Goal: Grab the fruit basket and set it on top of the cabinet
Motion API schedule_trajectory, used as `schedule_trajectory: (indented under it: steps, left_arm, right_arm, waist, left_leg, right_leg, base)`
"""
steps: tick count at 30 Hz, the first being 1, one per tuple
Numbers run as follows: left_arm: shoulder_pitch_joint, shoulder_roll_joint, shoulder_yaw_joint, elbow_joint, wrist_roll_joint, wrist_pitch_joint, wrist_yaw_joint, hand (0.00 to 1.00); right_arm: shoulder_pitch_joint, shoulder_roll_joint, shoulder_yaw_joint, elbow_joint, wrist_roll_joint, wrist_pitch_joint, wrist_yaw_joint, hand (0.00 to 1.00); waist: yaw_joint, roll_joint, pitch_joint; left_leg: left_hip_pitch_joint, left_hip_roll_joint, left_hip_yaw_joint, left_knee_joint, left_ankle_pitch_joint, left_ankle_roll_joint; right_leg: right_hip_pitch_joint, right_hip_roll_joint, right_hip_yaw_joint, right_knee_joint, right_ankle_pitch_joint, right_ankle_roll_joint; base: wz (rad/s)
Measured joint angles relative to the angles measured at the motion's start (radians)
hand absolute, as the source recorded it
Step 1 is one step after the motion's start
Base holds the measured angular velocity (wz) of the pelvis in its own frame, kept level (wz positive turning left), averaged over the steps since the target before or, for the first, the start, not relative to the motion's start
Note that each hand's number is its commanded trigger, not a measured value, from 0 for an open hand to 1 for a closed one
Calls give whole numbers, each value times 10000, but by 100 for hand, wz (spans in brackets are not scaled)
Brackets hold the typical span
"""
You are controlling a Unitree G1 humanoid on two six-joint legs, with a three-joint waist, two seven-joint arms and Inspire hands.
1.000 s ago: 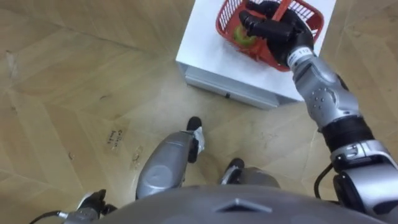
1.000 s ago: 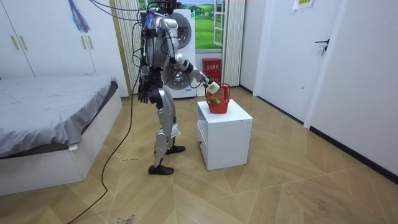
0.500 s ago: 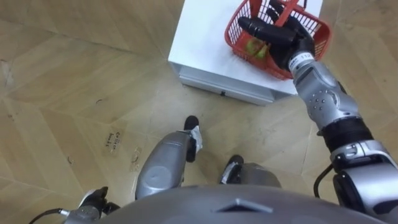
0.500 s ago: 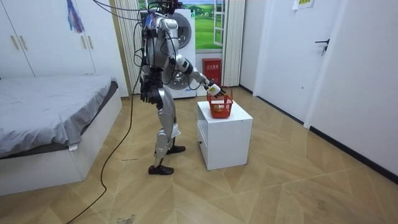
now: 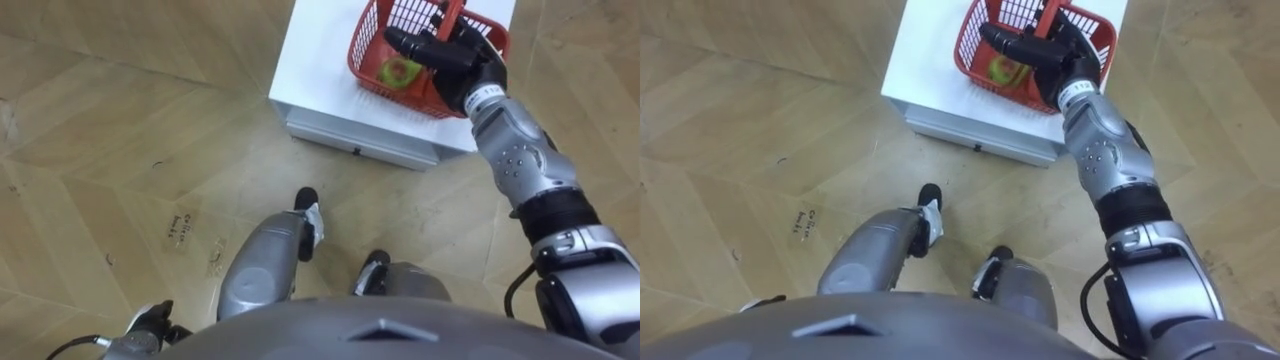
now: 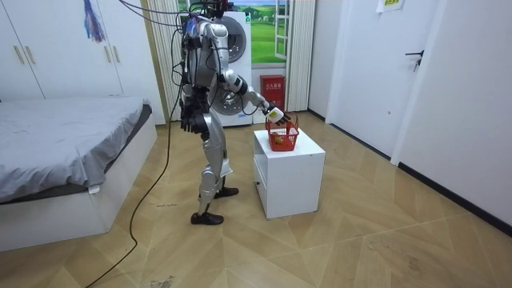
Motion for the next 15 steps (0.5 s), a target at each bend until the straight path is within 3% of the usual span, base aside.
schedule_trajectory:
  steps: [15]
  left_arm:
    - [-2, -1, -1, 19, -9, -13, 45, 0]
  right_arm:
    - [91, -4, 0, 273, 584, -234, 124, 0]
  waist:
    - [-90, 6, 4]
  left_leg:
    - [10, 0, 1, -24, -1, -1]
  right_leg:
    - [-3, 3, 6, -11, -9, -5]
  base:
    - [0]
